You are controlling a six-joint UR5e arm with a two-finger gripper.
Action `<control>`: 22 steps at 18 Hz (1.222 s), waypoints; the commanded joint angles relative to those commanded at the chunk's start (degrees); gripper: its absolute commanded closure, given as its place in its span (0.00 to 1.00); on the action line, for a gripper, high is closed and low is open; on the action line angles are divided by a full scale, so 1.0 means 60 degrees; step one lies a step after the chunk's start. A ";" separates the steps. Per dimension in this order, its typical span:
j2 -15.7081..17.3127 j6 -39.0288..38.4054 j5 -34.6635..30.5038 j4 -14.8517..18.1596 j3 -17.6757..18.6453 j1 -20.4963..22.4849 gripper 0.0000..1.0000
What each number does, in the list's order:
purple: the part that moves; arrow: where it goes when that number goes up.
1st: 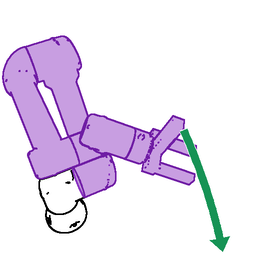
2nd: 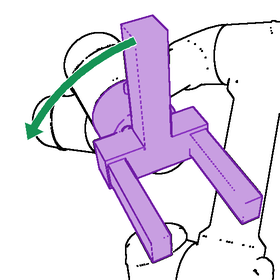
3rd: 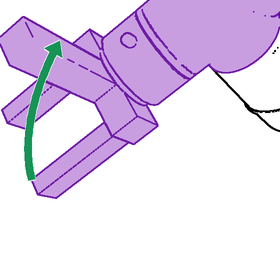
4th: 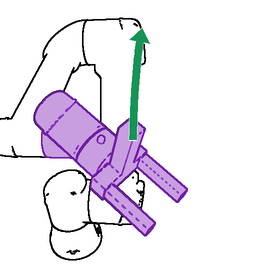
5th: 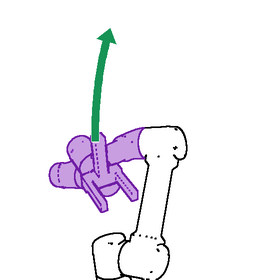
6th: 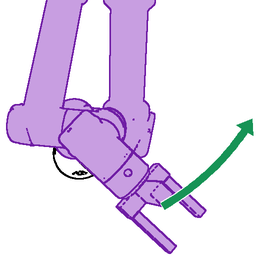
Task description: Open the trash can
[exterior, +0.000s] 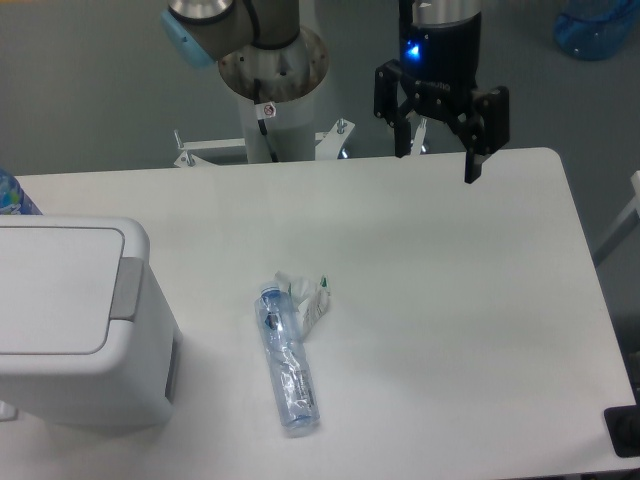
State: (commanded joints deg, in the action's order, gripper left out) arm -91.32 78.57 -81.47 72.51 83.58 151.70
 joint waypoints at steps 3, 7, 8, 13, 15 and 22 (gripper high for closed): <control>-0.0015 -0.0015 0.0015 0.0000 0.0000 -0.0029 0.00; 0.0000 -0.0772 0.0029 0.0000 -0.0015 -0.0146 0.00; -0.0014 -0.1298 0.0131 -0.0015 -0.0015 -0.0161 0.00; -0.0044 -0.4022 0.0995 -0.1037 0.0291 -0.0657 0.00; -0.0073 -0.5209 0.1273 -0.1958 0.0599 -0.1140 0.00; -0.0629 -0.8582 0.1289 -0.3237 0.1011 -0.2811 0.00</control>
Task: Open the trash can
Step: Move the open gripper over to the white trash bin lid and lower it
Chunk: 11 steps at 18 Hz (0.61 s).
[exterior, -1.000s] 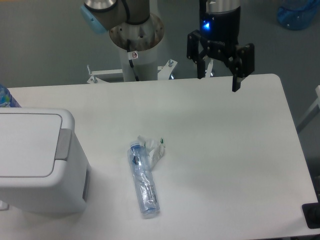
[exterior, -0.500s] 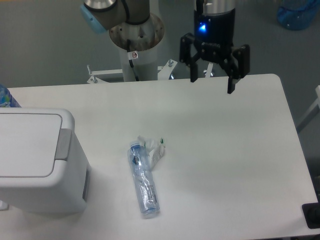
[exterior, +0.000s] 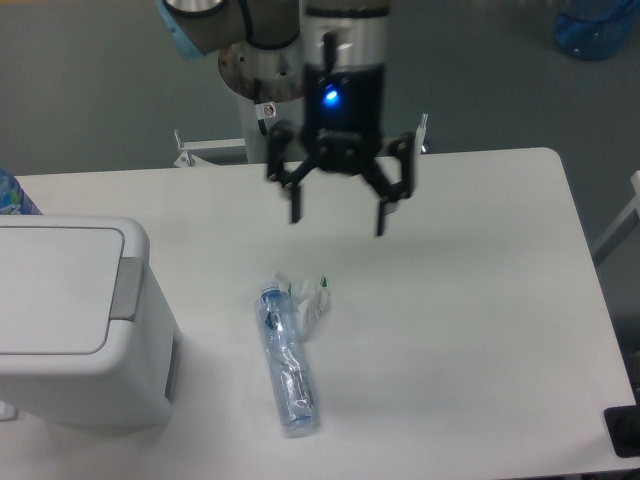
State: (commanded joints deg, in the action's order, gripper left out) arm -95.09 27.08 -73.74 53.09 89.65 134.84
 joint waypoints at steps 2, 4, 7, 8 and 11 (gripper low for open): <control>-0.0132 -0.0105 0.0000 -0.0015 -0.0015 -0.0323 0.00; -0.0235 -0.0119 0.0000 -0.0015 -0.0073 -0.0572 0.00; -0.0440 -0.0512 0.0000 -0.0044 -0.0146 -0.0938 0.00; -0.0527 -0.0819 0.0000 -0.0203 -0.0161 -0.1070 0.00; -0.0820 -0.1626 0.0000 -0.0863 -0.0146 -0.1393 0.00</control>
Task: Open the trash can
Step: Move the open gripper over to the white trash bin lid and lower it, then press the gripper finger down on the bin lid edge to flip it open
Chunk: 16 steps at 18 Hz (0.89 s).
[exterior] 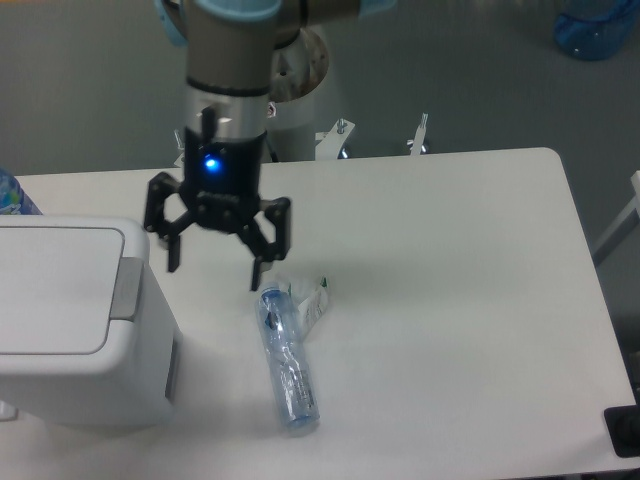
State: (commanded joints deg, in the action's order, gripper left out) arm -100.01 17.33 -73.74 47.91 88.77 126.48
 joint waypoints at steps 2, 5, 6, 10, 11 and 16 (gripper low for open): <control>-0.0074 -0.0134 0.0000 -0.0089 0.0000 -0.0117 0.00; -0.0133 -0.0148 0.0000 -0.0089 0.0029 -0.0206 0.00; -0.0133 -0.0149 0.0000 -0.0089 0.0044 -0.0220 0.00; -0.0147 -0.0134 0.0000 -0.0089 0.0058 -0.0264 0.00; -0.0147 -0.0134 0.0000 -0.0089 0.0088 -0.0264 0.00; -0.0147 -0.0119 -0.0015 -0.0104 0.0117 -0.0264 0.00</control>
